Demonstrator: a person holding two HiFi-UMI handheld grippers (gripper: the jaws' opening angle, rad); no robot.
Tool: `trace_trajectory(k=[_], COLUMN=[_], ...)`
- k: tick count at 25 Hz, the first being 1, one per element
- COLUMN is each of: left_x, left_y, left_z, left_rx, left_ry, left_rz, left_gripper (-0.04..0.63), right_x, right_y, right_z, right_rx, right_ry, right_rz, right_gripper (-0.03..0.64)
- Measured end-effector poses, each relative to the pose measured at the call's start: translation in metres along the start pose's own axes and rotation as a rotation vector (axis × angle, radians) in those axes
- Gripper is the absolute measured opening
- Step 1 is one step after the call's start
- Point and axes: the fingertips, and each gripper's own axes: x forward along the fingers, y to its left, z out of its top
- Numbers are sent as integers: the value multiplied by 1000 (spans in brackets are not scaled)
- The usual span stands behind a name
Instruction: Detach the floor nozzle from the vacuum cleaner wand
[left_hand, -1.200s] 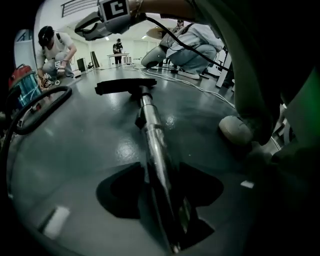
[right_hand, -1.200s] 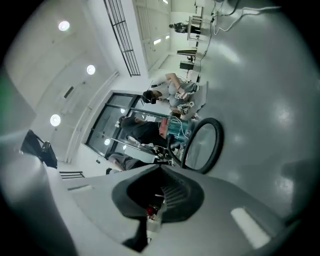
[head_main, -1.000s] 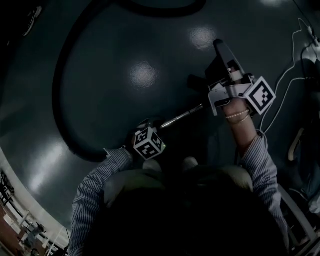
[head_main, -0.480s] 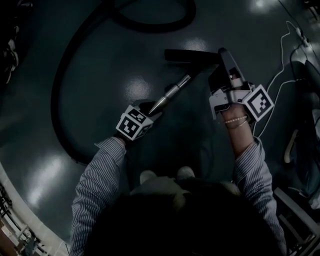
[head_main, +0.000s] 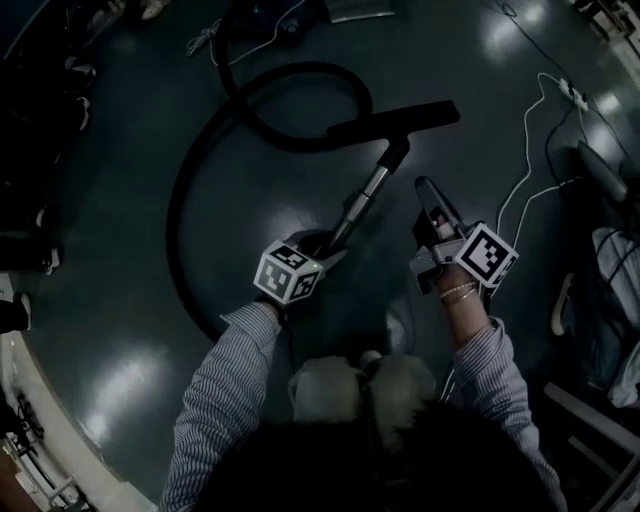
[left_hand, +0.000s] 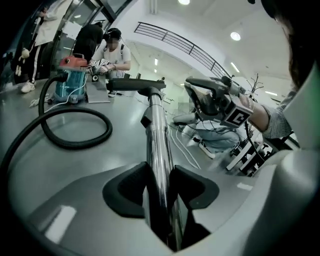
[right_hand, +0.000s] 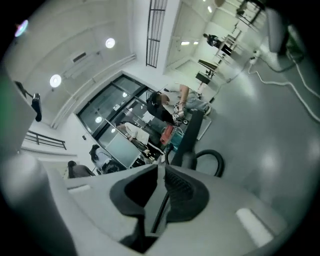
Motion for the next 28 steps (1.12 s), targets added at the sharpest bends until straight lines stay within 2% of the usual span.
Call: trace_trajectory(k=[2, 3, 5, 8, 10, 13, 16, 18, 20, 23, 28], left_x=[-14, -21, -33, -45, -49, -51, -51, -54, -59, -74, -116], left_y=[-28, -40, -65, -97, -116, -159, -205, -234, -259, -287, -313], left_z=[30, 40, 50, 59, 61, 49, 37, 32, 33, 44, 85], left_rx=[-15, -22, -37, -53, -48, -19, 28, 40, 35, 28, 7], left_ry=[-5, 0, 22, 46, 67, 126, 186, 225, 250, 253, 190], left_rz=[-21, -26, -32, -49, -64, -115, -177, -217, -250, -268, -232], left_gripper=[184, 184, 184, 183, 183, 183, 182, 181, 181, 181, 181], right_x=[0, 0, -4, -18, -29, -57, -84, -106, -132, -152, -142], right_y=[36, 50, 68, 62, 51, 47, 54, 60, 64, 86, 174], right_z=[35, 46, 53, 51, 50, 49, 51, 55, 62, 78, 107], right_rx=[-38, -29, 1, 34, 85, 180, 212, 216, 207, 195, 126], right_ry=[9, 16, 47, 92, 85, 69, 95, 95, 78, 62, 110], right_rz=[23, 24, -14, -180, -264, -277, -226, -190, -206, -185, -16], right_gripper=[74, 125, 200, 262, 288, 293, 280, 169, 144, 138, 135])
